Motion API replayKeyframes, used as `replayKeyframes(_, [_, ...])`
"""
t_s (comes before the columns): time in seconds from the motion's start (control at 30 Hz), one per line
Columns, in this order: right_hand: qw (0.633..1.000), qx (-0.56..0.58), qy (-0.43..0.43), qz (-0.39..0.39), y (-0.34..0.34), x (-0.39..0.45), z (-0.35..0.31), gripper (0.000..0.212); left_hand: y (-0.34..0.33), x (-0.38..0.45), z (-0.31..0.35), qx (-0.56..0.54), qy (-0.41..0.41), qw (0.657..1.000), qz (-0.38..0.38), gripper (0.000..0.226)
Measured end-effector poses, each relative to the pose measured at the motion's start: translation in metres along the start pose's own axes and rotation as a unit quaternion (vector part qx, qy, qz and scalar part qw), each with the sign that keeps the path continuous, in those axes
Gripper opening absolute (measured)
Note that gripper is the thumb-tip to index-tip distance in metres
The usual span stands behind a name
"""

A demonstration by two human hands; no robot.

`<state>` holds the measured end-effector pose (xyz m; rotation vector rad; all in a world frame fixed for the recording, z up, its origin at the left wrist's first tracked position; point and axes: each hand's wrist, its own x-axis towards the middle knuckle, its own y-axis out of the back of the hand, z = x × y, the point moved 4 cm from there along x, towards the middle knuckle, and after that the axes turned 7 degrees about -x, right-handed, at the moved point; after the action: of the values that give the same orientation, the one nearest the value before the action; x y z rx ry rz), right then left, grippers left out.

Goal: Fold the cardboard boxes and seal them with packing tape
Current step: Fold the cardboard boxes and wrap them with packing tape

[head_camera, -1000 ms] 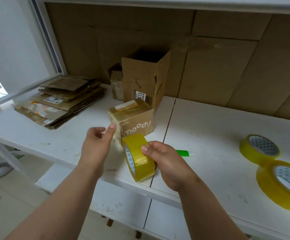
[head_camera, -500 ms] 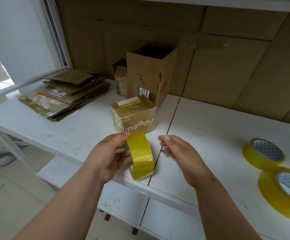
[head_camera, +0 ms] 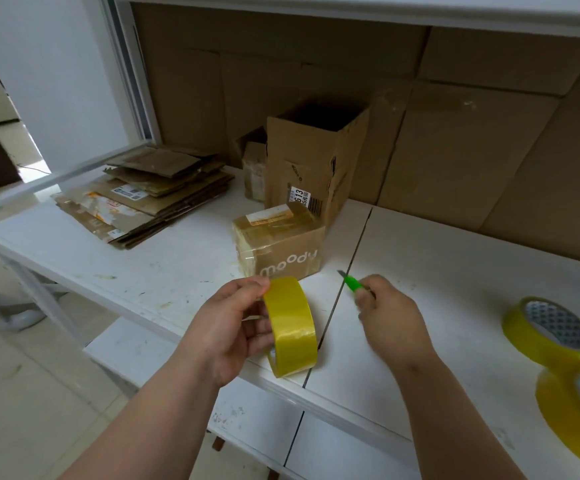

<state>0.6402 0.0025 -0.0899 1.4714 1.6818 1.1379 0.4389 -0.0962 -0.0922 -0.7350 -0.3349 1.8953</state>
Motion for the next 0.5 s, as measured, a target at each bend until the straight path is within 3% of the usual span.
replayKeyframes(0.07, [0.993,0.103,0.058,0.013,0.015,-0.001,-0.025,0.017,-0.001,-0.001,0.0,-0.008,-0.002,1.0,-0.004,0.017])
replayKeyframes(0.13, [0.986,0.108,0.123,0.003,0.025,-0.004,-0.05,0.023,-0.002,-0.001,0.0,-0.016,-0.004,1.0,-0.006,0.018])
replayKeyframes(0.37, [0.976,-0.111,0.171,-0.083,0.031,0.016,-0.099,0.037,0.001,0.0,-0.002,0.026,-0.019,0.999,0.007,0.02])
replayKeyframes(0.5, [0.964,-0.151,0.197,-0.098,0.033,0.023,-0.116,0.035,0.004,0.003,-0.005,0.049,-0.035,0.998,0.028,0.023])
